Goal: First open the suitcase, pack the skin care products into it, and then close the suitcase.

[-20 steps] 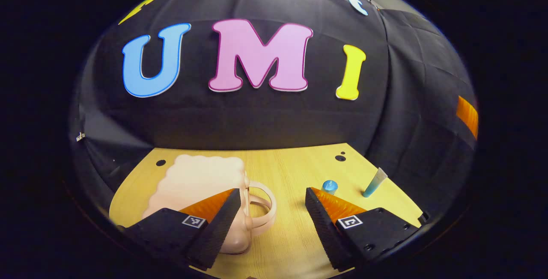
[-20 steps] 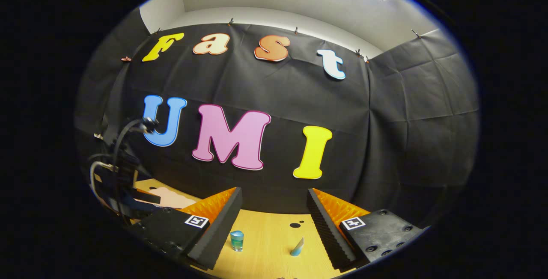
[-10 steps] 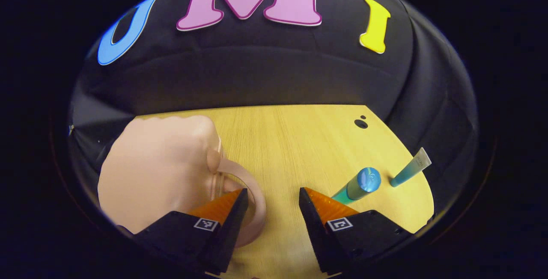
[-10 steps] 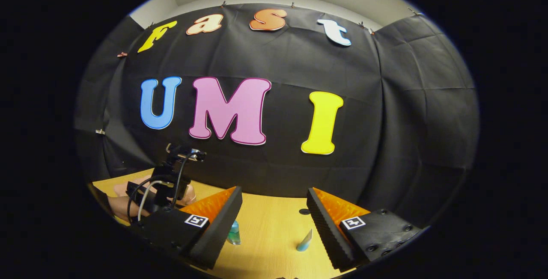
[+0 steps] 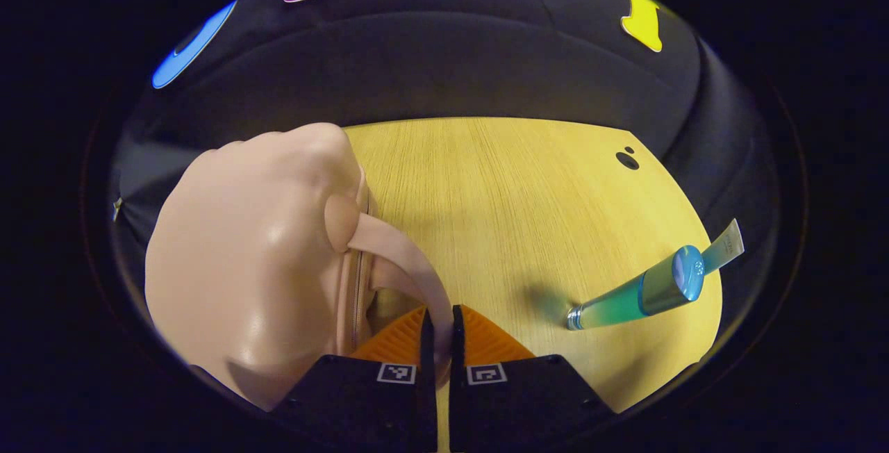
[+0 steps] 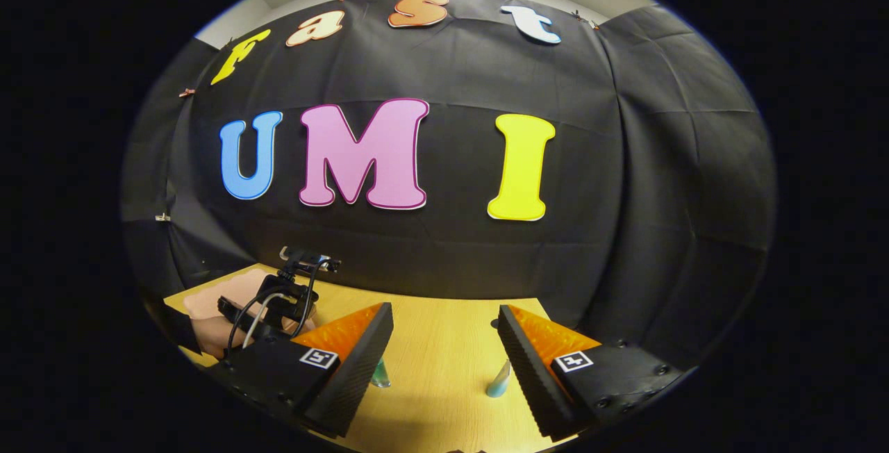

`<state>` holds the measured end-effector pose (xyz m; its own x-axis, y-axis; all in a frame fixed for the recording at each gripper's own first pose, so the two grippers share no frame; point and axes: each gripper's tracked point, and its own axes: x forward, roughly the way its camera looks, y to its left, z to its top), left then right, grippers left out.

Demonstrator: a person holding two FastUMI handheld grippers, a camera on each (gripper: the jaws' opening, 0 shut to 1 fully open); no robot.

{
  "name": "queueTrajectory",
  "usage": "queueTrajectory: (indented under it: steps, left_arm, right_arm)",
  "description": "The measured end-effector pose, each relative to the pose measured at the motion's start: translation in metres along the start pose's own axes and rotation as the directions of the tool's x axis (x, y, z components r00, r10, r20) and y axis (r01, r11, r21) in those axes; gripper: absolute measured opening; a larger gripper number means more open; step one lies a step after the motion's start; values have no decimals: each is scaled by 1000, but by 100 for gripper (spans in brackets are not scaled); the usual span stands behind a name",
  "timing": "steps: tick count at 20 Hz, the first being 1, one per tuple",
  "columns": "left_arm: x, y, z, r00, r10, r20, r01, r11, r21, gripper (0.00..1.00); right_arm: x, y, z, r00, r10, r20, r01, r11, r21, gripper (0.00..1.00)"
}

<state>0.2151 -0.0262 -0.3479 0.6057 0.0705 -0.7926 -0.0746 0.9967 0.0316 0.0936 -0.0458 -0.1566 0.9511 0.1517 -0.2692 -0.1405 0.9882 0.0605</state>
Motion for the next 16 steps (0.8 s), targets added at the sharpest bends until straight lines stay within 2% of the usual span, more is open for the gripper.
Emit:
queueTrajectory:
  steps: [3, 5, 6, 7, 9, 12, 14, 16]
  left_arm:
    - [-19, -2, 15, 999, -30, 28, 31, 999, -23, 8]
    - [-40, 3, 32, 997, -35, 66, 35, 999, -6, 6]
    - [-56, 7, 41, 995, -50, 82, 50, 999, -4, 10]
    - [-74, 12, 52, 993, -60, 97, 61, 998, -7, 6]
    - [-107, 31, 77, 988, -71, 141, 70, 998, 11, 6]
    - [-161, 85, 113, 978, -57, 203, 46, 997, 59, 6]
    - [-193, 136, 131, 971, -36, 235, 27, 999, 42, 6]
    - [-215, 200, 140, 968, 14, 250, -22, 999, 29, 6]
  right_arm:
    - [-2, -2, 2, 1000, -3, 5, 3, 1000, -4, 96]
    - [-3, 1, 6, 1000, -4, 10, 4, 1000, 3, 96]
    - [-3, 4, 8, 1000, -5, 10, 5, 1000, 3, 96]
    - [-4, 8, 11, 1000, -2, 12, 2, 1000, 3, 96]
    - [-6, 17, 19, 1000, 4, 28, -4, 1000, -2, 96]
    - [-9, 35, 31, 999, 14, 50, -13, 1000, -20, 96]
    - [-11, 47, 38, 998, 16, 58, -15, 999, -29, 96]
    - [-15, 60, 44, 998, 22, 64, -20, 999, -35, 96]
